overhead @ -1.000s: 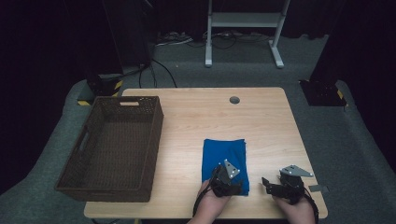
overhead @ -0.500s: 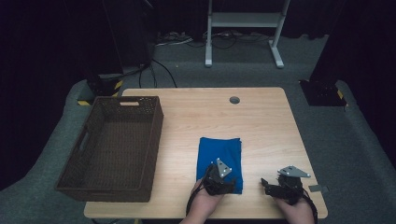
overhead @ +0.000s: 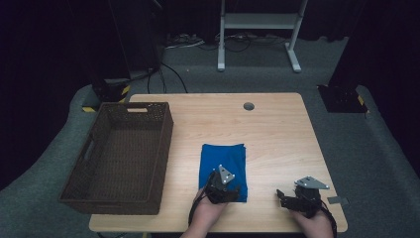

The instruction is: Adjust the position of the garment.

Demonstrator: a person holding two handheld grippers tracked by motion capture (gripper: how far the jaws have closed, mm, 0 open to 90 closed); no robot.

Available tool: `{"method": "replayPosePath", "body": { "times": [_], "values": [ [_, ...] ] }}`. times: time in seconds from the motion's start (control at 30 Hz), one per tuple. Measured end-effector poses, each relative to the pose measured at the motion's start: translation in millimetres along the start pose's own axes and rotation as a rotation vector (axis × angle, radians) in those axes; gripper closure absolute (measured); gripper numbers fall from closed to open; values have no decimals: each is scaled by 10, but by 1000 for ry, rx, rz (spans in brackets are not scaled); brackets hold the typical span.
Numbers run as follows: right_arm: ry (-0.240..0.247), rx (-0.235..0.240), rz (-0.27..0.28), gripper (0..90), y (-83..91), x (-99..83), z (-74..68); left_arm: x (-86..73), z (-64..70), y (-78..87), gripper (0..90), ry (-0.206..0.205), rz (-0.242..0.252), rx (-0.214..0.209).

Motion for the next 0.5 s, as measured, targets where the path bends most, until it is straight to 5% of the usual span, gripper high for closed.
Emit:
{"method": "replayPosePath", "body": {
  "times": [0.5],
  "values": [
    [0,-2,1,141,1,-2,-3,-177,-547,242,312,56,-12,50]
  ]
}}
Point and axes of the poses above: each handheld gripper's, and its own axes: y roughly backward along the jaws, x roughly out of its top, z roughly to its right, the point moved 5 cm from there along -y, roughly forward along the jaws, and after that the axes turned 4 degrees about z, right-handed, at the moved point
